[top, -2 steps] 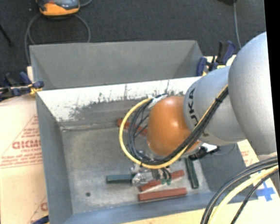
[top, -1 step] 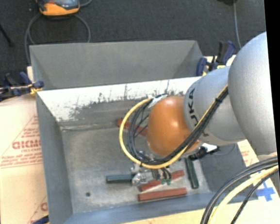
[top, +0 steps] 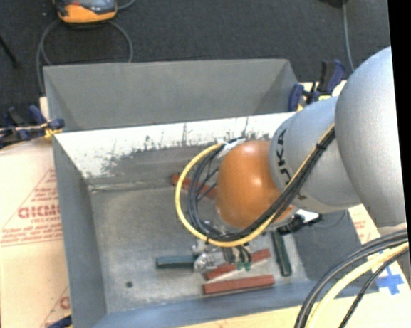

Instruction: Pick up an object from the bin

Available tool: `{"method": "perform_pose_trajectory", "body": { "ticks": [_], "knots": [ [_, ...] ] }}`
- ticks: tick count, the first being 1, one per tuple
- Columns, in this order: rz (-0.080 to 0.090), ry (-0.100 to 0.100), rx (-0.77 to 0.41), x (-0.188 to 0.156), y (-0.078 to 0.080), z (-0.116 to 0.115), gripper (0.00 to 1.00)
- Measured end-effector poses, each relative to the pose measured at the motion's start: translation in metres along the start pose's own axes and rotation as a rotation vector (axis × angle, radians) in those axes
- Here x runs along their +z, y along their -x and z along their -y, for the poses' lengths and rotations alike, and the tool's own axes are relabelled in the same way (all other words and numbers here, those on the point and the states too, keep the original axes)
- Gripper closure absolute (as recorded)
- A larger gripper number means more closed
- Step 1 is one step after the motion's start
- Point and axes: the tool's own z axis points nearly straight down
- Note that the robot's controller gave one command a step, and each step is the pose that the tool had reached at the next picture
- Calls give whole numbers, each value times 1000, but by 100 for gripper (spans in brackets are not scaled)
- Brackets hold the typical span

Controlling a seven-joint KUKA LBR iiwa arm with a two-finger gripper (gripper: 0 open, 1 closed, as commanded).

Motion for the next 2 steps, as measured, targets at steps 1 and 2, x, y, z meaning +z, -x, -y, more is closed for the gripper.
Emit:
{"method": "perform_pose_trajectory", "body": {
  "ticks": [1,2],
  "knots": [
    [2,-5,-137,-35,0,7,100],
    [1,-4,-94,-186,11,-11,100]
  ]
}}
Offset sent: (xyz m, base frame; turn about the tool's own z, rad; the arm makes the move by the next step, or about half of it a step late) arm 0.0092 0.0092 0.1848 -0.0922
